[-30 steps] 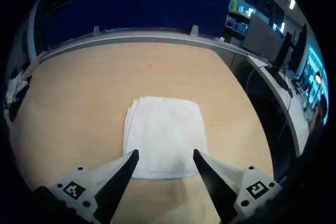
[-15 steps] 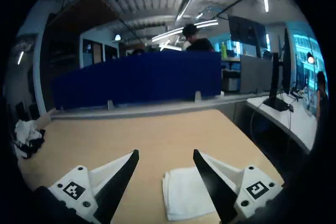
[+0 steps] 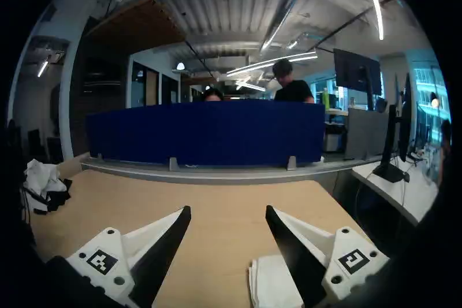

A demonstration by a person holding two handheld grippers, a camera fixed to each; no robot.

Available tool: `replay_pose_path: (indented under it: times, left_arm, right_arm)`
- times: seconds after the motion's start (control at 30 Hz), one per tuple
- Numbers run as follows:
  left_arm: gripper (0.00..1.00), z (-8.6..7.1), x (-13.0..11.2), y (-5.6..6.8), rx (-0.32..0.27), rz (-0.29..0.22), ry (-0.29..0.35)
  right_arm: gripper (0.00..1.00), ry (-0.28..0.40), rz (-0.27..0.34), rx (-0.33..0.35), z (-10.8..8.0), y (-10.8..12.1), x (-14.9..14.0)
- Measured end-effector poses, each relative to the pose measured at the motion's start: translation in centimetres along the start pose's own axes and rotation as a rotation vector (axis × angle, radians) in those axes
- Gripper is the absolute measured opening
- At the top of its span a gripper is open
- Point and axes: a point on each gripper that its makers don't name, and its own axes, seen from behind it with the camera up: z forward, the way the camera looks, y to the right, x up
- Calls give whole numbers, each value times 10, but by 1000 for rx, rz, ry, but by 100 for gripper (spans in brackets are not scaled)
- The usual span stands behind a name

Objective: Fold towel

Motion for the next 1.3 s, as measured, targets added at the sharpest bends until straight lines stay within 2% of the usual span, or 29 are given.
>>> replay_pose_path:
  times: [0.2, 0.3, 0.5, 0.9, 1.0, 1.3]
  left_arm:
    - [94, -6, 63, -13, 30, 12, 237]
    - [94, -10, 84, -23, 56, 4, 324]
    - [94, -10, 97, -32, 81, 15, 374]
    - [94, -8, 101, -37, 112, 76, 443]
    - [94, -7, 100, -38, 120, 94, 465]
    - [94, 0, 86, -54, 161, 130, 507]
  right_arm:
    - [100, -4, 4, 6, -6, -28, 5]
    - [100, -7, -7, 18, -9, -44, 7]
    - [100, -12, -50, 25, -12, -67, 14]
    - [100, -38, -53, 48, -16, -94, 33]
    - [100, -54, -57, 56, -14, -100, 36]
    - [100, -86, -68, 51, 2, -108, 46]
